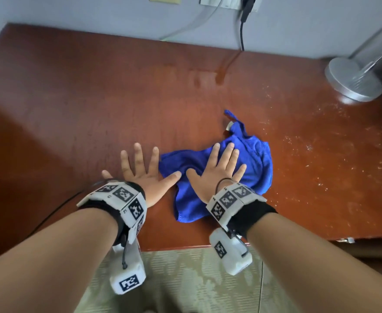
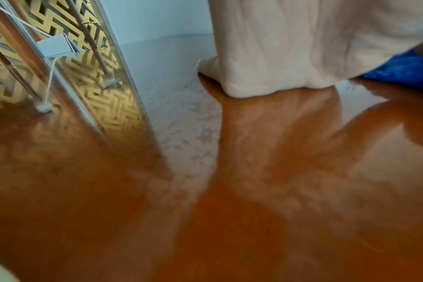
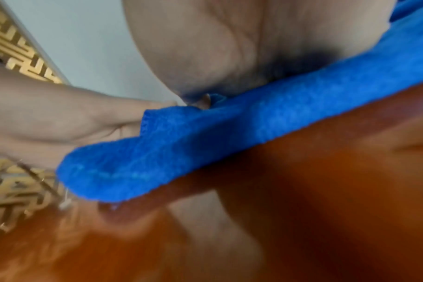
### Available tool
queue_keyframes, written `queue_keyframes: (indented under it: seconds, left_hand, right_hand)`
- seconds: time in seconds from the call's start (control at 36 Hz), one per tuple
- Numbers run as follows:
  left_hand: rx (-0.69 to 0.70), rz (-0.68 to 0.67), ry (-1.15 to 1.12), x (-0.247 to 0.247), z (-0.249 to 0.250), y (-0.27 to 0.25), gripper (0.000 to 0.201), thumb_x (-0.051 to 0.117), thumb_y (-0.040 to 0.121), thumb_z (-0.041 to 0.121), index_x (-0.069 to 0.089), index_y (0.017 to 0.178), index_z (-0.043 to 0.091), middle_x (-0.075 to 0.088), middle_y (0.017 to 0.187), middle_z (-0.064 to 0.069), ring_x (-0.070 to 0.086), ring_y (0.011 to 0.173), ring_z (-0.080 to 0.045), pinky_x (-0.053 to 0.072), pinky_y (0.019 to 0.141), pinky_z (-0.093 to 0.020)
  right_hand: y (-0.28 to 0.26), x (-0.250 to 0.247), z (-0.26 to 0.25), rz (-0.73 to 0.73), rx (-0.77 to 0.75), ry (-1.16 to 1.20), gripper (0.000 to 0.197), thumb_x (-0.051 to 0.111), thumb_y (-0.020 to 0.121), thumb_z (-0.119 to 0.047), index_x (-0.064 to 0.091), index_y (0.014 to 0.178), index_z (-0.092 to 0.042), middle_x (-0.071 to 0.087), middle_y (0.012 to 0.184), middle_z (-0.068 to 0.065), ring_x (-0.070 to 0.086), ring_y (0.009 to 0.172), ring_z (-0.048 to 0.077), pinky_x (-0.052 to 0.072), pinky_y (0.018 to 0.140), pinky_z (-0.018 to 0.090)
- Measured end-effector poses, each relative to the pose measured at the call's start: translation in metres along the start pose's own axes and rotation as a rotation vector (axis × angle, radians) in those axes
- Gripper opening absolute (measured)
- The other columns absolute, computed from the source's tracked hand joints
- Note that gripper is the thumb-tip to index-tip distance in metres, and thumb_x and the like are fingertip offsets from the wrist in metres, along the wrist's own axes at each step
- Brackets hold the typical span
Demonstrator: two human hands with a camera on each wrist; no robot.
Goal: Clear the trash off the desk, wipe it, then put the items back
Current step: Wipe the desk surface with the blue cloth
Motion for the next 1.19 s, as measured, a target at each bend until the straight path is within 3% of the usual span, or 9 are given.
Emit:
queue_keyframes:
  seconds: [0.19, 0.31, 0.47, 0.56, 0.78, 0.89, 0.94, 1.06, 1.19]
  left_hand:
    - [-0.007, 0.004, -0.024, 0.002, -0.001, 0.003, 0.088, 0.013, 0.074, 0.088, -0.023, 0.142, 0.047, -0.044, 0.147, 0.009, -0.036, 0.138, -0.024, -0.014, 0.106, -0.067]
    - [-0.012, 0.012, -0.035, 0.002, -0.002, 0.003, 0.089, 0.015, 0.074, 0.088, -0.024, 0.142, 0.048, -0.045, 0.146, 0.010, -0.038, 0.137, -0.023, -0.016, 0.105, -0.067]
    - [-0.026, 0.030, -0.018, 0.003, -0.003, 0.004, 0.093, 0.019, 0.069, 0.092, -0.022, 0.142, 0.049, -0.043, 0.147, 0.011, -0.037, 0.138, -0.023, -0.014, 0.105, -0.066]
    - [-0.028, 0.024, -0.008, 0.002, -0.003, 0.002, 0.093, 0.018, 0.070, 0.091, -0.022, 0.142, 0.049, -0.043, 0.147, 0.011, -0.036, 0.138, -0.023, -0.013, 0.106, -0.066]
    - [-0.029, 0.015, 0.005, 0.001, -0.003, 0.002, 0.093, 0.019, 0.071, 0.090, -0.025, 0.142, 0.047, -0.045, 0.146, 0.009, -0.037, 0.138, -0.024, -0.014, 0.107, -0.066]
    - [-0.030, 0.018, 0.012, 0.001, -0.003, 0.002, 0.093, 0.019, 0.072, 0.089, -0.026, 0.142, 0.047, -0.045, 0.146, 0.009, -0.037, 0.138, -0.024, -0.014, 0.107, -0.065]
    - [-0.032, 0.015, 0.015, 0.001, -0.003, 0.001, 0.093, 0.020, 0.073, 0.089, -0.026, 0.141, 0.047, -0.045, 0.146, 0.009, -0.037, 0.138, -0.024, -0.014, 0.107, -0.065]
    - [-0.042, 0.025, 0.017, 0.002, -0.003, 0.001, 0.093, 0.020, 0.072, 0.089, -0.026, 0.141, 0.047, -0.046, 0.145, 0.009, -0.036, 0.138, -0.024, -0.013, 0.108, -0.065]
    - [-0.032, 0.029, 0.022, 0.000, -0.002, 0.001, 0.093, 0.020, 0.073, 0.089, -0.024, 0.143, 0.047, -0.043, 0.147, 0.009, -0.034, 0.140, -0.024, -0.011, 0.109, -0.066]
  right_hand:
    - [-0.042, 0.020, 0.011, -0.056, -0.171, -0.031, 0.084, 0.022, 0.091, -0.063, -0.024, 0.146, -0.019, -0.038, 0.149, 0.005, -0.034, 0.138, 0.021, -0.019, 0.113, 0.046]
    - [-0.064, 0.027, 0.018, -0.054, -0.314, -0.105, 0.091, -0.005, 0.070, -0.067, -0.027, 0.144, -0.018, -0.041, 0.148, 0.006, -0.039, 0.135, 0.021, -0.021, 0.112, 0.047]
    - [-0.082, 0.037, 0.043, -0.093, -0.570, -0.179, 0.086, 0.032, 0.082, -0.057, 0.011, 0.150, -0.011, 0.002, 0.158, 0.015, -0.004, 0.145, 0.026, 0.004, 0.110, 0.049]
    - [-0.092, 0.024, 0.045, -0.111, -0.664, -0.173, 0.089, 0.017, 0.075, -0.057, -0.012, 0.149, -0.018, -0.026, 0.155, 0.006, -0.027, 0.142, 0.019, -0.007, 0.115, 0.044]
    - [-0.068, 0.011, 0.037, 0.095, -0.151, 0.079, 0.087, -0.009, 0.070, -0.062, -0.015, 0.149, -0.027, -0.025, 0.156, 0.004, -0.023, 0.143, 0.021, -0.015, 0.113, 0.047]
    - [-0.061, 0.024, 0.023, 0.174, -0.091, 0.071, 0.071, 0.023, 0.084, -0.054, 0.026, 0.148, -0.022, 0.022, 0.155, 0.018, 0.020, 0.142, 0.036, 0.005, 0.108, 0.060]
    - [-0.065, 0.024, 0.021, 0.170, -0.172, 0.043, 0.064, 0.027, 0.088, -0.050, 0.031, 0.147, -0.024, 0.025, 0.154, 0.016, 0.021, 0.141, 0.036, 0.007, 0.107, 0.061]
    - [-0.076, 0.029, 0.036, 0.093, -0.418, -0.038, 0.061, 0.007, 0.091, -0.056, -0.002, 0.149, -0.039, -0.014, 0.158, 0.000, -0.015, 0.145, 0.024, -0.014, 0.112, 0.051]
    - [-0.079, 0.030, 0.063, -0.036, -0.641, -0.114, 0.055, 0.004, 0.097, -0.054, 0.011, 0.149, -0.039, 0.001, 0.160, -0.002, -0.005, 0.147, 0.021, -0.003, 0.114, 0.048]
Point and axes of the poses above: each hand's wrist, its own y-axis towards the middle knuckle, its own x-axis out of the palm, z = x × y, the point moved 9 cm from there along y, towards the middle knuckle
